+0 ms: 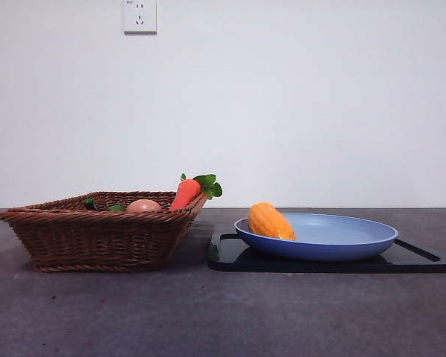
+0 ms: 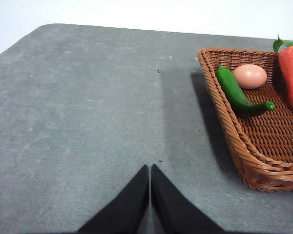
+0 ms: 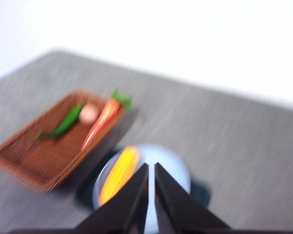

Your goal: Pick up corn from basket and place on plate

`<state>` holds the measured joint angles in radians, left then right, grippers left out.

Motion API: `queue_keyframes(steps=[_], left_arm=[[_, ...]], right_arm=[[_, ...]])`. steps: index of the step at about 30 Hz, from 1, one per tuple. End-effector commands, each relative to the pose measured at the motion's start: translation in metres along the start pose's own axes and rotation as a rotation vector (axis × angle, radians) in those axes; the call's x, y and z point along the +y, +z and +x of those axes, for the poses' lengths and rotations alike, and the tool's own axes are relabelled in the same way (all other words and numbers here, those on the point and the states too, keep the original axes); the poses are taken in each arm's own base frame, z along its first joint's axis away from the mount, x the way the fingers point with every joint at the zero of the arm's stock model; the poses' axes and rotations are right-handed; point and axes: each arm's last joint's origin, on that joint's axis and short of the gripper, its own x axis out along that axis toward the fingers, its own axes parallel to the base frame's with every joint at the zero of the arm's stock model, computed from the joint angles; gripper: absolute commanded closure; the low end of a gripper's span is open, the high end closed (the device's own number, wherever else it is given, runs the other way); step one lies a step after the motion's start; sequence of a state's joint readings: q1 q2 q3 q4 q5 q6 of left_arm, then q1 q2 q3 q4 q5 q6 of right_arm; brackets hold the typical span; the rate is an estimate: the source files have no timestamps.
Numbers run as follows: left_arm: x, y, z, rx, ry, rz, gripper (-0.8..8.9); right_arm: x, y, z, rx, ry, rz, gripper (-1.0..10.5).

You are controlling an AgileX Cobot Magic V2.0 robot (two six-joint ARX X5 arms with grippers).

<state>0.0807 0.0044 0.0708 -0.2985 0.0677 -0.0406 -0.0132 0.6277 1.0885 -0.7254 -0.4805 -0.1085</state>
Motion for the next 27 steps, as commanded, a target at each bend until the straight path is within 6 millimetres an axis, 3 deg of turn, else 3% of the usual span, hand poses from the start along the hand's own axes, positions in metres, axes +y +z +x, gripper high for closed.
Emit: queue_keyframes(steps=[1, 15, 27], left_arm=[[0.001, -0.009, 0.002, 0.058, 0.001, -0.006, 8.06], [0.001, -0.009, 0.002, 0.058, 0.001, -0.006, 8.06], [0.001, -0.009, 0.002, 0.058, 0.001, -0.006, 8.06]], right_arm=[[-0.002, -0.016, 0.001, -0.090, -0.032, -0.039, 9.4], [-0.013, -0.146, 0.029, -0.286, -0.202, -0.076, 9.4], [-0.018, -0.204, 0.046, -0.252, -0.250, 0.017, 9.4]])
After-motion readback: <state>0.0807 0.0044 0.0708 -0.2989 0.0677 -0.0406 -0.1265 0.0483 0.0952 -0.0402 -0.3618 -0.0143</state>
